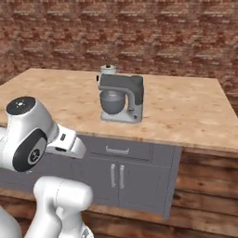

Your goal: Navigate to the stand mixer.

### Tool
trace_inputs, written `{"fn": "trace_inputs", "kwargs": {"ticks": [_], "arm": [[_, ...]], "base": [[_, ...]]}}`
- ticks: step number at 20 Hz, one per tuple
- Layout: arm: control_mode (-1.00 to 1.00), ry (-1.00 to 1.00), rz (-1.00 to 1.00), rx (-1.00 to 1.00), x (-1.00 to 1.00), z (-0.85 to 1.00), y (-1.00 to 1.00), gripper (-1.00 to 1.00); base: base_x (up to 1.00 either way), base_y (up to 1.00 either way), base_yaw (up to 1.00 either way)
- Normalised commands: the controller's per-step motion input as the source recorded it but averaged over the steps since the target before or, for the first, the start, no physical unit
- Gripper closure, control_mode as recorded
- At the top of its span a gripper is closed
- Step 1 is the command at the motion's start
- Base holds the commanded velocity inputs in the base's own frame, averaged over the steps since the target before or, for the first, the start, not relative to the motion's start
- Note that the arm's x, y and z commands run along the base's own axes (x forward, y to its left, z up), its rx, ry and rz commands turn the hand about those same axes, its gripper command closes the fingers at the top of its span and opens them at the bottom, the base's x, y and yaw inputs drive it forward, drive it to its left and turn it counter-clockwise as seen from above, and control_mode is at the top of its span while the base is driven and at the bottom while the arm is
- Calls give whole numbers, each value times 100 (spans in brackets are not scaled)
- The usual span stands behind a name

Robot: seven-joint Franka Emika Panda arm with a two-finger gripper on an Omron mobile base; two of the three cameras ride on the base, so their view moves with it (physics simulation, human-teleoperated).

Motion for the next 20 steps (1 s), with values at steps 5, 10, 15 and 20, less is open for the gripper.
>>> {"fn": "trace_inputs", "kwargs": {"ticks": [5,10,15,20], "arm": [[100,0,0,0,0,0,0,-100],[100,0,0,0,0,0,0,-100],[100,0,0,0,0,0,0,-100],[100,0,0,0,0,0,0,-100]], "base": [[100,35,6],[95,29,0],[46,-3,3],[66,-12,3]]}}
